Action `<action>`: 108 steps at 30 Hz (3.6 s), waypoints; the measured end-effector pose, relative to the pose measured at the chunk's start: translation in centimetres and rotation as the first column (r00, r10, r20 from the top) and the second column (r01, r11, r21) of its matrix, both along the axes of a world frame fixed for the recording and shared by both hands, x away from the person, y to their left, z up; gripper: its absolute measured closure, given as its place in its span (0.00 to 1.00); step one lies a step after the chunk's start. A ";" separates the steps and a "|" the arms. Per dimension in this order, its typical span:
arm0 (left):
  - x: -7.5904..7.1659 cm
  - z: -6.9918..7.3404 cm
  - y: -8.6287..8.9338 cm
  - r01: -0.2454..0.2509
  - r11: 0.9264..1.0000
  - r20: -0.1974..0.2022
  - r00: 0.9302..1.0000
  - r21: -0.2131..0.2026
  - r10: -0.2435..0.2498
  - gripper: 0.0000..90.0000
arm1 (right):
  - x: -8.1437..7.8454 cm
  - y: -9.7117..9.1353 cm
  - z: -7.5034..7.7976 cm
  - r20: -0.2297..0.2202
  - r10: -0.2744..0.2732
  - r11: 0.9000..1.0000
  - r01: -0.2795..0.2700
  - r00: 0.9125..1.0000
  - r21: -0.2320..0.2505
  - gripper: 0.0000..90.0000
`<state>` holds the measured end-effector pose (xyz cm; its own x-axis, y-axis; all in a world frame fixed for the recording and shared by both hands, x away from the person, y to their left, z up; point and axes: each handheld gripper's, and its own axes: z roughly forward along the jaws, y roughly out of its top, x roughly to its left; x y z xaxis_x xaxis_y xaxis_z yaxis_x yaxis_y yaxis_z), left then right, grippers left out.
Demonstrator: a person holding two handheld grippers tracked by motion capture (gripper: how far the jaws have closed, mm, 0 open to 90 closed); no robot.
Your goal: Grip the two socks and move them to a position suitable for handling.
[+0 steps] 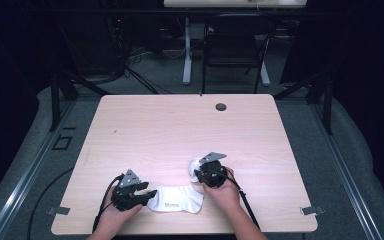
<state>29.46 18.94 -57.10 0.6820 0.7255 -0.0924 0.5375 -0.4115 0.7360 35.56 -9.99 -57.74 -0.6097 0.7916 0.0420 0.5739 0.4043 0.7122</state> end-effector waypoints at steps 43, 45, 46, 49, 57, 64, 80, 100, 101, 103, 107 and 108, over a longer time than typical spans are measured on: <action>0.9 0.7 0.4 -0.033 0.999 0.024 0.999 -0.026 0.034 0.59 | -2.9 5.4 4.5 0.100 0.132 0.990 -0.136 0.986 0.040 1.00; 1.1 0.9 0.4 -0.039 0.999 0.031 0.999 -0.025 0.040 0.59 | -3.0 5.4 4.9 0.111 0.135 0.989 -0.141 0.985 0.044 1.00; 1.1 0.9 0.4 -0.039 0.999 0.031 0.999 -0.025 0.040 0.59 | -3.0 5.4 4.9 0.111 0.135 0.989 -0.141 0.985 0.044 1.00; 1.9 1.5 0.0 -0.041 0.999 0.044 0.998 -0.023 0.042 0.59 | -3.0 5.1 5.1 0.103 0.123 0.989 -0.131 0.987 0.073 1.00; 3.4 1.6 -2.1 -0.028 0.999 0.039 0.999 -0.015 0.029 0.63 | -3.2 4.9 4.8 0.092 0.103 0.989 -0.112 0.990 0.093 1.00; 4.6 0.2 -3.4 -0.014 0.998 0.013 1.000 0.065 0.013 0.64 | -3.3 3.9 4.8 0.098 0.081 0.990 -0.092 0.992 0.107 0.99; 5.0 -0.9 -2.5 -0.027 0.999 -0.001 1.000 0.028 0.027 0.62 | -3.1 0.0 4.0 0.070 -0.004 0.995 -0.003 0.998 0.102 0.99; 5.0 -1.0 -2.5 -0.027 0.999 0.004 1.000 0.027 0.027 0.62 | -2.9 -3.2 2.2 0.043 -0.107 0.990 0.102 0.993 0.098 0.87; 5.0 -1.0 -2.5 -0.029 0.999 0.005 1.000 0.026 0.029 0.62 | -3.0 -3.1 2.5 0.059 -0.096 0.989 0.089 0.994 0.114 0.87; 5.0 -1.0 -2.5 -0.031 0.999 0.003 1.000 0.022 0.031 0.62 | -2.8 -2.7 2.5 0.063 -0.070 0.990 0.061 0.996 0.124 0.87; 5.1 -1.0 -2.5 -0.033 0.999 -0.001 0.999 0.016 0.033 0.62 | -2.0 -1.7 1.7 0.035 -0.041 0.993 0.037 0.999 0.109 0.86; 5.1 -1.0 -2.5 -0.034 0.999 -0.002 0.999 0.015 0.034 0.62 | -1.8 -1.6 1.4 0.030 -0.046 0.992 0.042 0.999 0.115 0.85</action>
